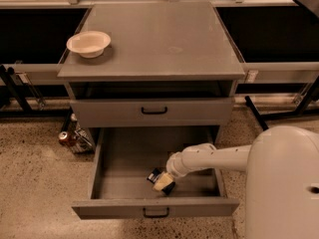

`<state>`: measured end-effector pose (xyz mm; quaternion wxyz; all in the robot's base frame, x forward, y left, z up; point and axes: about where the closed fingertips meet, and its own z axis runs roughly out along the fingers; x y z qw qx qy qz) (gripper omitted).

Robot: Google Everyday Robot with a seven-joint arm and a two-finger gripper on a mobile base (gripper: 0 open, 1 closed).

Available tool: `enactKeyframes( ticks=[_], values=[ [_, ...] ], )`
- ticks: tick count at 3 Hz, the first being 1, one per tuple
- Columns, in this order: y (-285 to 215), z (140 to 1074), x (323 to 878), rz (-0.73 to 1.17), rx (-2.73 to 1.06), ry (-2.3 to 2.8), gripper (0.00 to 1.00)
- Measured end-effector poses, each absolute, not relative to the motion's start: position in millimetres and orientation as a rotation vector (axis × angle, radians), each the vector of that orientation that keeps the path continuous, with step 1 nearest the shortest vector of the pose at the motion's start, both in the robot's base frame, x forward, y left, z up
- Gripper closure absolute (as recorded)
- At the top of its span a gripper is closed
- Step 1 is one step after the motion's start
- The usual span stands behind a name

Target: Pick rxbar blueberry from middle drawer and place on counter

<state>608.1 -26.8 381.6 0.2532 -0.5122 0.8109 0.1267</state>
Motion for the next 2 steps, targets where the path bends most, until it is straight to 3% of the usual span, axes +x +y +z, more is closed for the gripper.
enactKeyframes(
  ticks=[2],
  values=[
    [-28.6,352.7,616.7,0.256,-1.394,2.239,0.0]
  ],
)
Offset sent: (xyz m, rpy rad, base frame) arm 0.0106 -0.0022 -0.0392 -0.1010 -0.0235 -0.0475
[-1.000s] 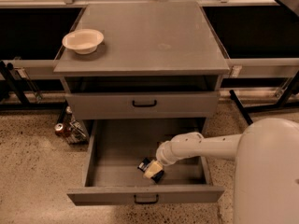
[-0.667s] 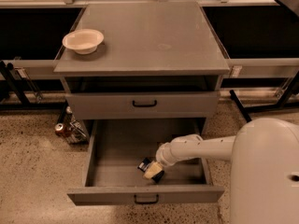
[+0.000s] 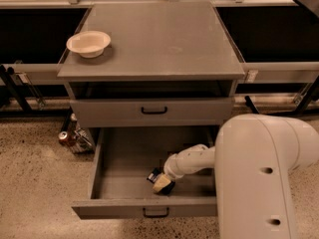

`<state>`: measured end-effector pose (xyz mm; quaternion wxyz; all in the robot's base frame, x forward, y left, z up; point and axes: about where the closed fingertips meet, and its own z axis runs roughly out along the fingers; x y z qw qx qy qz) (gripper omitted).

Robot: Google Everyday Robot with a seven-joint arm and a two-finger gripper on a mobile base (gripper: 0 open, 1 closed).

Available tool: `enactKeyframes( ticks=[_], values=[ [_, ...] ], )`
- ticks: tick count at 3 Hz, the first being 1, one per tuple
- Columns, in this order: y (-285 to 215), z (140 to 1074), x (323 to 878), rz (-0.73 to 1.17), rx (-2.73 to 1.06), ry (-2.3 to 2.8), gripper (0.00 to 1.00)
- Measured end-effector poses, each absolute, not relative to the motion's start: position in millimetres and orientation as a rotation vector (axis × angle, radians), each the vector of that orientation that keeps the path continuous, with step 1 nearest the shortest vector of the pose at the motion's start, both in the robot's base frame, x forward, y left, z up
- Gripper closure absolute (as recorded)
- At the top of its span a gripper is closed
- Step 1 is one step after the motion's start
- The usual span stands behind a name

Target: Pick rxbar blueberry from middle drawer and place on counter

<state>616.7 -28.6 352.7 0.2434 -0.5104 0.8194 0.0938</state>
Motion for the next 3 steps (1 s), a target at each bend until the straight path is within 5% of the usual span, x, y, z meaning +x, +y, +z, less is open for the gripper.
enactKeyframes(
  ticks=[2,3],
  values=[
    [-30.5,343.9,618.0,0.227,-1.386,2.259,0.41],
    [-30.5,355.7,617.9,0.227,-1.386,2.259,0.73]
  ],
)
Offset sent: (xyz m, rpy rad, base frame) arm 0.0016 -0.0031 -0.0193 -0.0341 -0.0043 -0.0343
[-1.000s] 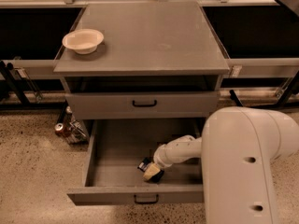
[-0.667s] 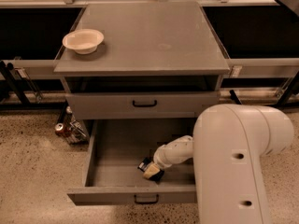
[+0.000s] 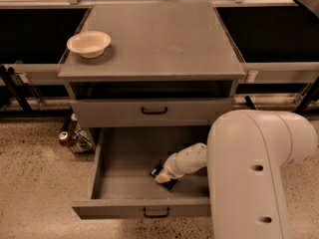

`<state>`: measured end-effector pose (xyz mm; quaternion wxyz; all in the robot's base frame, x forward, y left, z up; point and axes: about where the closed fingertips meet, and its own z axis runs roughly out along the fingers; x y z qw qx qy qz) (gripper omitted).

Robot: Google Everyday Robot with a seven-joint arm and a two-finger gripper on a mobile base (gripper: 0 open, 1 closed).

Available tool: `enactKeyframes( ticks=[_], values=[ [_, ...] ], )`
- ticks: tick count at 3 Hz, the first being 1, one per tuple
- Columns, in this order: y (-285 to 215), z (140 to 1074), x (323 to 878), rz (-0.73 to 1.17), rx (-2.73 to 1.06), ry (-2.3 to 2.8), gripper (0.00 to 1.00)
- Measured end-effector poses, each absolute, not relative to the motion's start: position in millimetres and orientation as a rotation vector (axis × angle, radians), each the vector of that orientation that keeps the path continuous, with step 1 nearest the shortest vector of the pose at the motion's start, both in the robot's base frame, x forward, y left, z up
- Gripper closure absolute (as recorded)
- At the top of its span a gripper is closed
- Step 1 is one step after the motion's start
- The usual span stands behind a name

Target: Pick rxbar blueberry from middle drawer and place on counter

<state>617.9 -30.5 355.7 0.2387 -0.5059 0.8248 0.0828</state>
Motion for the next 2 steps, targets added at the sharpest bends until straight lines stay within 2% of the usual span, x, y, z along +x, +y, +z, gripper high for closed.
enactKeyframes(
  ticks=[1,2],
  values=[
    [-30.4,360.2,617.6,0.227,-1.386,2.259,0.96],
    [-27.8,363.0,615.7,0.271,-1.381,2.189,1.0]
  ],
)
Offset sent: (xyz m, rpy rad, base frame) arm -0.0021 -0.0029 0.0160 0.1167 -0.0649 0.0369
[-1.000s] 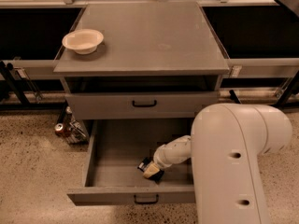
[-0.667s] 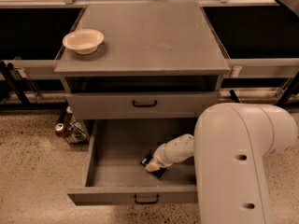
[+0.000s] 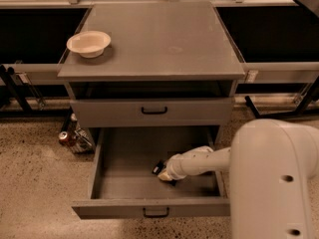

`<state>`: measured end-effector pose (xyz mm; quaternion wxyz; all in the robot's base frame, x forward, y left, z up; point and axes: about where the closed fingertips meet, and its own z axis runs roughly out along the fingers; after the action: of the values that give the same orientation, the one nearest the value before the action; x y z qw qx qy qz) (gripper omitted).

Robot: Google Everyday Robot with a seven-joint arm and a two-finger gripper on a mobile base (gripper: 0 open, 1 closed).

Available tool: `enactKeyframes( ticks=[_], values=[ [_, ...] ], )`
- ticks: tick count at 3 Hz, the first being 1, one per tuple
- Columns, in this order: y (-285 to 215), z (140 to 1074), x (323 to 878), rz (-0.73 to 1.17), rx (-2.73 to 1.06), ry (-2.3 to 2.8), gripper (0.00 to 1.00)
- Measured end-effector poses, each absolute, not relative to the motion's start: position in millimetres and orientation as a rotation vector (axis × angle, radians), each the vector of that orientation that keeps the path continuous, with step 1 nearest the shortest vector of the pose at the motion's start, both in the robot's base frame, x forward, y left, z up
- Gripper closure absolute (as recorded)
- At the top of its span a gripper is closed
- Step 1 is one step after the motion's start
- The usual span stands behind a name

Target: Pick rxbar blueberry from middle drawer and place on counter

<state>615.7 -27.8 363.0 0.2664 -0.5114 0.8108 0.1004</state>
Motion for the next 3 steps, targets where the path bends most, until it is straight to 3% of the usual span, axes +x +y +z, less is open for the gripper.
enactKeyframes(
  ticks=[3],
  values=[
    [-54.3,447.9,604.3,0.502,-1.332,1.917,1.0]
  ],
)
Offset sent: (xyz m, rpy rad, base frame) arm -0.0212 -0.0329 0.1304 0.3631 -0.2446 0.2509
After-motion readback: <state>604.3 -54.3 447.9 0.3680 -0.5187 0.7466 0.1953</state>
